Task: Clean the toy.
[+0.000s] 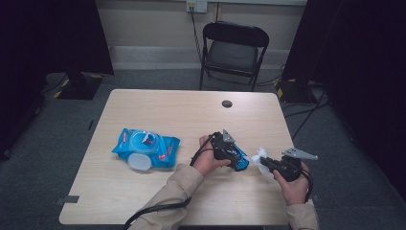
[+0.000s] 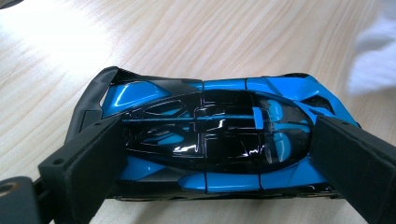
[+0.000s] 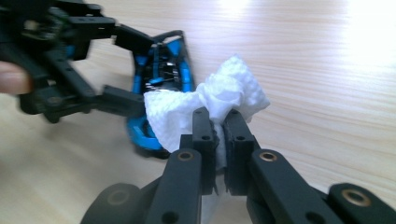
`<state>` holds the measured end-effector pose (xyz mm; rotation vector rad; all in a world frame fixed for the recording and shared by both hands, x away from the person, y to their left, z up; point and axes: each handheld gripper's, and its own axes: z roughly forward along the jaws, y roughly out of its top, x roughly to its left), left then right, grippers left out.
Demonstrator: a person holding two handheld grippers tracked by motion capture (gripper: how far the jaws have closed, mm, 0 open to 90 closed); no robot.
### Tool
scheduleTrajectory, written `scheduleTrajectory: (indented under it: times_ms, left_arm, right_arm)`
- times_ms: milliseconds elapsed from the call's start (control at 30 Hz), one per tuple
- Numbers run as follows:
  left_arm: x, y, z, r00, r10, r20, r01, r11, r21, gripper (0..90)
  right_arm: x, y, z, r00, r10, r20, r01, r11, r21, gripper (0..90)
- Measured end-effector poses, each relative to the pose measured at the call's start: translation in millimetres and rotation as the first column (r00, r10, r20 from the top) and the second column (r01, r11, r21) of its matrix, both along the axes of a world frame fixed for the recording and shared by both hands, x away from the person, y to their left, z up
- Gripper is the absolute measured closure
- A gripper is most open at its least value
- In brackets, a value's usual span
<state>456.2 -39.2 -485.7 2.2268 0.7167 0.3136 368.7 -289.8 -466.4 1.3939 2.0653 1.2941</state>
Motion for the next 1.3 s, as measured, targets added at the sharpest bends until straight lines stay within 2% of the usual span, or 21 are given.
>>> scheduleTrajectory:
  times_ms: [167,333,400,600,733,1300]
  left_arm:
    - [-0.3,0.5,-0.1,1.0000,0.001,0.003,-0.001,1.0000,0.000,3.5]
    - [-0.2,0.3,-0.2,1.0000,0.000,0.003,0.000,1.0000,-0.001,3.5]
    - [-0.3,0.4,-0.2,1.0000,0.001,0.003,-0.001,1.0000,0.000,3.5]
    - [-0.6,0.7,-0.7,1.0000,0.001,0.006,-0.001,1.0000,-0.005,3.5]
    - [-0.6,0.7,-0.7,1.0000,0.001,0.007,-0.001,1.0000,-0.005,3.5]
    - [-0.3,0.5,-1.0,1.0000,-0.002,0.010,0.002,1.0000,-0.004,3.2]
  right_arm:
    - [8.8,-2.4,-6.5,0.9991,-0.040,-0.012,0.040,0.999,-0.005,85.7]
    - [17.0,1.9,-11.4,0.9973,-0.072,-0.016,0.072,0.997,-0.032,85.7]
    - [20.0,5.6,-14.9,0.9965,-0.079,-0.025,0.079,0.997,-0.027,85.6]
    - [25.5,19.9,-28.7,0.9953,-0.080,-0.055,0.078,0.996,-0.031,85.6]
    - [26.4,30.4,-38.0,0.9949,-0.064,-0.078,0.058,0.995,-0.076,85.5]
    - [26.4,32.8,-37.4,0.9955,-0.039,-0.086,0.031,0.995,-0.095,85.6]
